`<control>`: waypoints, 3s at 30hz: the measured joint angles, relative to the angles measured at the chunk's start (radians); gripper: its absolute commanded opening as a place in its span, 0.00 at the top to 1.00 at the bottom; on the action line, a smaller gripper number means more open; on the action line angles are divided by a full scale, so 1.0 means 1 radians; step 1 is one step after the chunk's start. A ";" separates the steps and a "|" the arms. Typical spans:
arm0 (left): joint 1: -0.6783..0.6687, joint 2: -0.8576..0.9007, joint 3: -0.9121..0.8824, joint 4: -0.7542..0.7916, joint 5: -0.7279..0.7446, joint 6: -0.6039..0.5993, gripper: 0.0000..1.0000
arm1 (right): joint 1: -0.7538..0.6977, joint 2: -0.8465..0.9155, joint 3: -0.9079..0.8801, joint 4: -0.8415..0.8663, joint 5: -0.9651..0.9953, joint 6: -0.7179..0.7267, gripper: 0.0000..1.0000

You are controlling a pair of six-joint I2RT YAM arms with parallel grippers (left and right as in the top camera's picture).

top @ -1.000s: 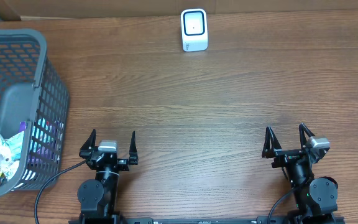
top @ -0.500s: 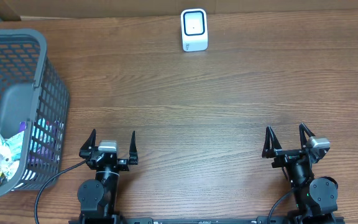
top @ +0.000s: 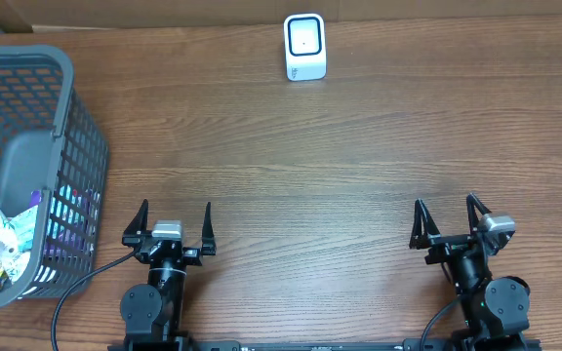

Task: Scan the item barcode

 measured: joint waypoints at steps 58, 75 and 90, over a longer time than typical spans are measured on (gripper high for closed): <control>0.071 1.435 2.047 -1.326 0.125 -0.072 0.00 | 0.000 1.261 1.530 -1.140 -0.345 -0.033 0.00; 0.710 1.558 2.002 -1.472 -0.032 -0.565 0.00 | 0.000 1.261 1.530 -1.172 -0.343 -0.033 0.00; 0.719 1.718 1.649 -1.234 -0.055 -0.673 0.00 | 0.000 1.261 1.530 -1.186 -0.341 -0.033 0.00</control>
